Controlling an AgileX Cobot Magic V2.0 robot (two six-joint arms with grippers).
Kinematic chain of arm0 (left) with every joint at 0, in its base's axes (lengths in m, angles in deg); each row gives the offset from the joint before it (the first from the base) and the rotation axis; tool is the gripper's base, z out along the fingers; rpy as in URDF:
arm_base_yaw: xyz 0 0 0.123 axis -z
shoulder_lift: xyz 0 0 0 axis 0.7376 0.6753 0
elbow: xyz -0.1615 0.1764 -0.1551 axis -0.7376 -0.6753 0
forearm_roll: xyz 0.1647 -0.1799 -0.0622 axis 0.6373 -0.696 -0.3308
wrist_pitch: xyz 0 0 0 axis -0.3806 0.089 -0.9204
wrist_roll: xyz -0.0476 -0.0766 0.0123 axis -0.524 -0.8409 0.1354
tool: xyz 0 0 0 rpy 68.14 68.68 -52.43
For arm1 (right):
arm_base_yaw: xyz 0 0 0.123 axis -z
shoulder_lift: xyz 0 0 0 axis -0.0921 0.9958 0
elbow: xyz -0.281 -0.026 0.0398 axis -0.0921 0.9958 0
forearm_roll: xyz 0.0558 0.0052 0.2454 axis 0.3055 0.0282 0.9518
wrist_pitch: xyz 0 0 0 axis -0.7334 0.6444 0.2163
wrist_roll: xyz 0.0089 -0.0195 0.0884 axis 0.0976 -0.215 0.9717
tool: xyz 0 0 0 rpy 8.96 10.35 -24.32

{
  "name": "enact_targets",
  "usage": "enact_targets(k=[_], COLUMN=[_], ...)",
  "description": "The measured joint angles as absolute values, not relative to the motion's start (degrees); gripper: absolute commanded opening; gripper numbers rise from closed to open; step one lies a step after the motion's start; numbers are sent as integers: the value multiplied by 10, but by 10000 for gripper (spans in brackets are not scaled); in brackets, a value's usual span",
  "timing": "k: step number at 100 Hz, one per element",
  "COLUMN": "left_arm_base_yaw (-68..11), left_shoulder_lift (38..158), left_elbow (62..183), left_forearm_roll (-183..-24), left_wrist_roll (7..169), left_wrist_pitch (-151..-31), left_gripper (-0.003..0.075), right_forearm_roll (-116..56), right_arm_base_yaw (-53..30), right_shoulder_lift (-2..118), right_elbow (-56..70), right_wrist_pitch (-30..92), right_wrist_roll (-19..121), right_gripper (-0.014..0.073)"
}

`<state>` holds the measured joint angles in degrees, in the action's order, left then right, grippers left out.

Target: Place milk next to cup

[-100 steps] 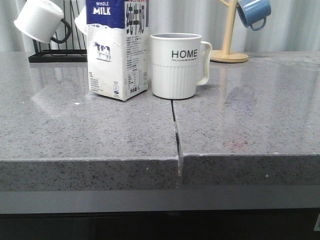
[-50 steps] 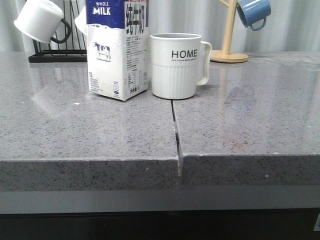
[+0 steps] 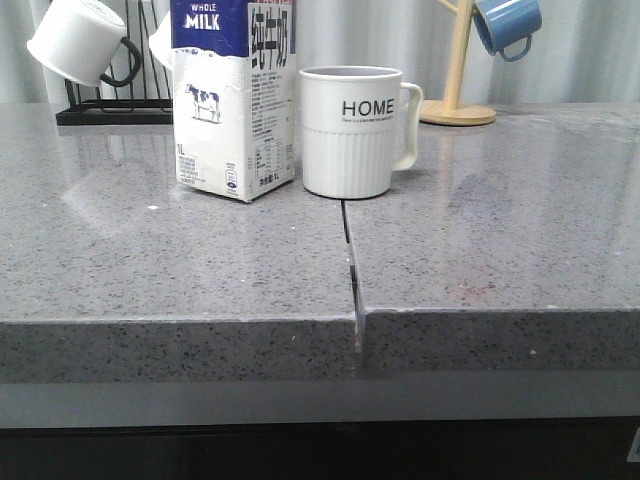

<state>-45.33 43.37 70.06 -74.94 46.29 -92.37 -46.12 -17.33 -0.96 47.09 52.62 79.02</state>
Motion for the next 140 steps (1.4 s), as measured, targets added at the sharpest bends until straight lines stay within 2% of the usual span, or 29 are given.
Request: enact_targets(k=[26,140], left_arm_base_yaw=[-453,-453], left_shoulder_lift=[404,404], left_elbow=[649,649], left_forearm_roll=[-747,-748], left_wrist_roll=[463,463], left_wrist_pitch=[-867,-868], left_gripper=[-21,-21], right_forearm_roll=[-460,-460], right_arm_base_yaw=[-173,-173], right_shoulder_lift=[-11,-11], right_elbow=[471,472], right_wrist_pitch=[526,526], right_wrist_roll=[790,790], right_gripper=[-69,-69])
